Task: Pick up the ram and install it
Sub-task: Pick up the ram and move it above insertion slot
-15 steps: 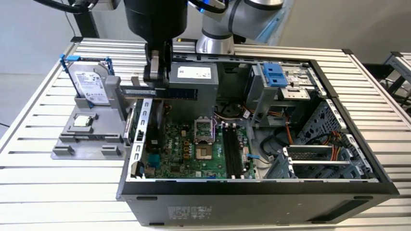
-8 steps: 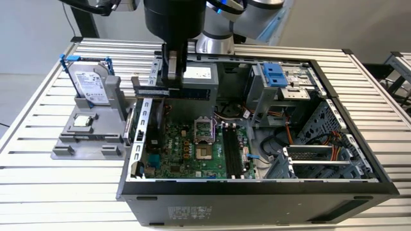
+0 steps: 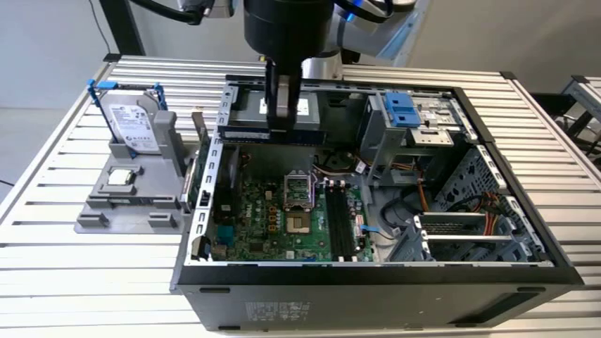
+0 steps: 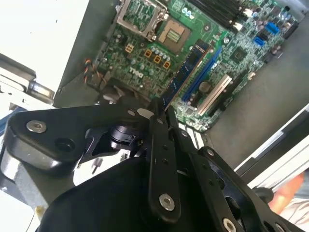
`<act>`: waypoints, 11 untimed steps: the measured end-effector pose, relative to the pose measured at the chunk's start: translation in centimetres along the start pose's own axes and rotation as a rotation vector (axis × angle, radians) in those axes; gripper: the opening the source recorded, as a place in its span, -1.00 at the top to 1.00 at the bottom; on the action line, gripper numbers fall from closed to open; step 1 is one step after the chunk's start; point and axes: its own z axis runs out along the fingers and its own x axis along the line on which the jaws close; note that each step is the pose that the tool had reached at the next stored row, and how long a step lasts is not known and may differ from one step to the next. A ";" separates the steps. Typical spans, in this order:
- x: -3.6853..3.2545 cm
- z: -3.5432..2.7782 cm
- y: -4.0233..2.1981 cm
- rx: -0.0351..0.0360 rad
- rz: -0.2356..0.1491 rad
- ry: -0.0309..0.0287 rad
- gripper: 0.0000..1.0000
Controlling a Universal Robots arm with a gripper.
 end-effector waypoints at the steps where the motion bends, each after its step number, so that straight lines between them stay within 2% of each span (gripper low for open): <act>1: -0.01 -0.01 -0.29 -0.0003 0.000 0.0000 1.00; 11: -0.11 -0.10 -3.34 -0.0020 0.000 0.0000 1.00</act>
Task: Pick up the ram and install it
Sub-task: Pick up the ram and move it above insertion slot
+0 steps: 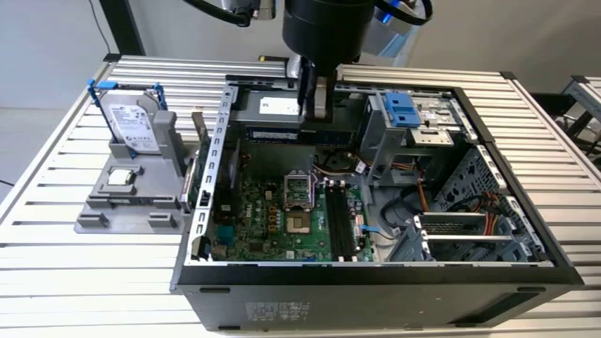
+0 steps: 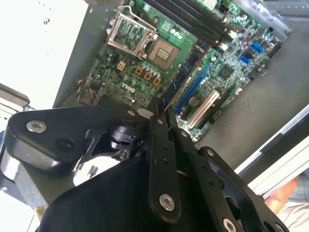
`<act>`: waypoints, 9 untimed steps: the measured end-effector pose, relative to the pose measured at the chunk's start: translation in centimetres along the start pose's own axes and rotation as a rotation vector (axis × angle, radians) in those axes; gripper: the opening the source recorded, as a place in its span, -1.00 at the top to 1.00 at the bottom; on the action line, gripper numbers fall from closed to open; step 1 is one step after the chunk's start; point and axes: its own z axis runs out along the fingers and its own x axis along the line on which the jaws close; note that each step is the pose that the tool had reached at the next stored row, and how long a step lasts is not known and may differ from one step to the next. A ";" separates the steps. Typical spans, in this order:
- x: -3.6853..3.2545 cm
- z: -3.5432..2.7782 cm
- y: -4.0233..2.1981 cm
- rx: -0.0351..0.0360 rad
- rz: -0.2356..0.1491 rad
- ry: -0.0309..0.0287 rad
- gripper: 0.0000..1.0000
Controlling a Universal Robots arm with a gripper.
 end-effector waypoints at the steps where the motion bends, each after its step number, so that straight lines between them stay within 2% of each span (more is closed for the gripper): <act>1: -0.01 -0.01 -0.29 0.0000 0.000 0.0001 1.00; 5: -0.07 -0.05 -1.42 0.0000 0.000 0.0000 1.00; 9: -0.19 -0.07 -2.26 0.0000 0.000 0.0001 1.00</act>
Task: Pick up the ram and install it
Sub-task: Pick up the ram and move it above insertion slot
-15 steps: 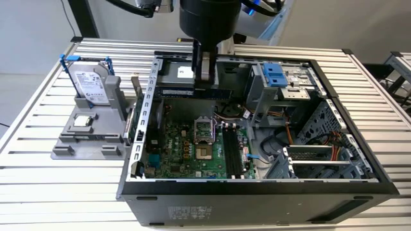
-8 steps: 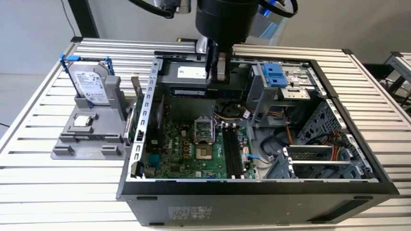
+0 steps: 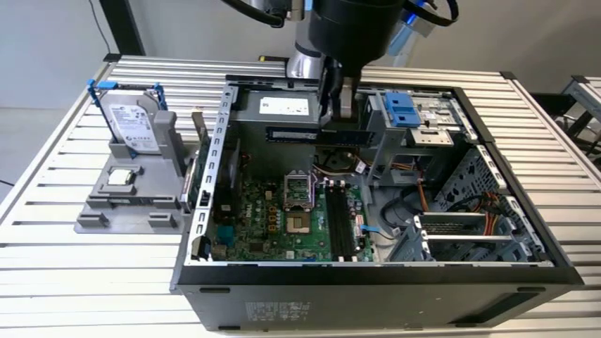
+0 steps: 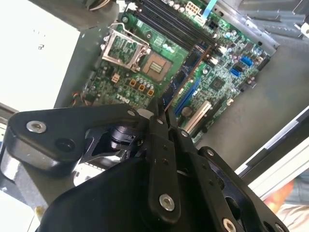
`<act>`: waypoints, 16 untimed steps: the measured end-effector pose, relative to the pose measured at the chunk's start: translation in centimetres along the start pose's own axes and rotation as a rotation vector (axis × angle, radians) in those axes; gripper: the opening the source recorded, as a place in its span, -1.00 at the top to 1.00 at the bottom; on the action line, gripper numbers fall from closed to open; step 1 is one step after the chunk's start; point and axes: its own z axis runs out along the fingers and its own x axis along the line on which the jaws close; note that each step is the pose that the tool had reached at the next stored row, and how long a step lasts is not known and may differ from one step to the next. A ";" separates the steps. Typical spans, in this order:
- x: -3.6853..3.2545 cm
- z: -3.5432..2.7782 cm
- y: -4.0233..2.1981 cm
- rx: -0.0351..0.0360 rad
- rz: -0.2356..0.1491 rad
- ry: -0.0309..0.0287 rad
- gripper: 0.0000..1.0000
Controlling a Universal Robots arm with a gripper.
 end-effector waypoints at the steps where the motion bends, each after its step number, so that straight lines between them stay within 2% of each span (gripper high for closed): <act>1: -0.03 0.00 -0.18 0.0000 0.000 0.0000 1.00; 6: -0.16 -0.03 -1.16 0.0000 0.000 0.0000 1.00; 16: -0.65 -0.10 -3.75 0.0022 0.000 -0.0001 1.00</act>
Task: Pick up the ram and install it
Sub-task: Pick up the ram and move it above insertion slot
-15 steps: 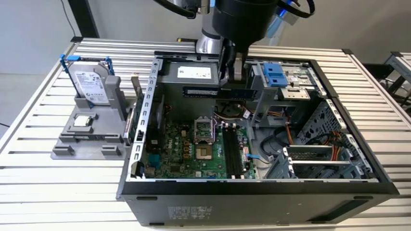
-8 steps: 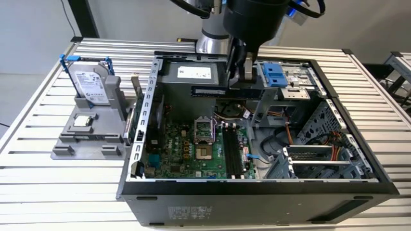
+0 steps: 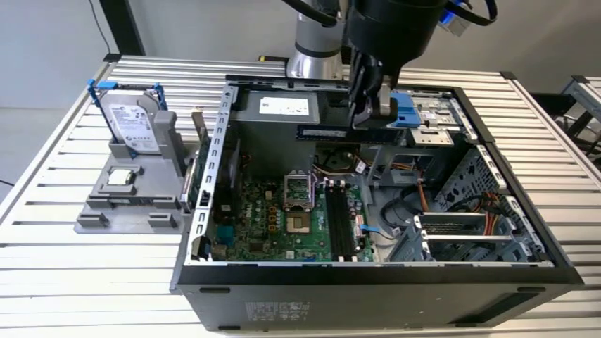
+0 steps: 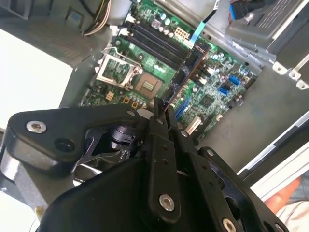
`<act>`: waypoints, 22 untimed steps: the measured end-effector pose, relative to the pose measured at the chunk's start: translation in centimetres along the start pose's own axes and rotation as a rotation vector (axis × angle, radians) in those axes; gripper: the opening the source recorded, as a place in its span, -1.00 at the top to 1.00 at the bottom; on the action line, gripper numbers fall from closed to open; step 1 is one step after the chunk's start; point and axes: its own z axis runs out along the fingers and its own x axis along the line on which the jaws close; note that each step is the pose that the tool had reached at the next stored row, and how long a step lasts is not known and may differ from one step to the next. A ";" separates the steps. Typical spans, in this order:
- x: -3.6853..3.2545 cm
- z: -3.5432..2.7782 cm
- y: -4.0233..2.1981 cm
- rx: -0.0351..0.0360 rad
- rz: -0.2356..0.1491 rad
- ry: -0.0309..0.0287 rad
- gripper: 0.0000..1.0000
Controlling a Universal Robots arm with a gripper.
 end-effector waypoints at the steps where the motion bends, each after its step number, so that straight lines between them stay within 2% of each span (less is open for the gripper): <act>1: -0.10 -0.01 -0.27 0.0002 0.000 0.0000 1.00; 5: -0.28 -0.03 -1.33 0.0004 0.002 0.0000 1.00; 8: -0.47 -0.04 -1.84 0.0006 0.006 -0.0002 1.00; 22: -0.64 -0.04 -1.90 0.0006 0.007 -0.0002 1.00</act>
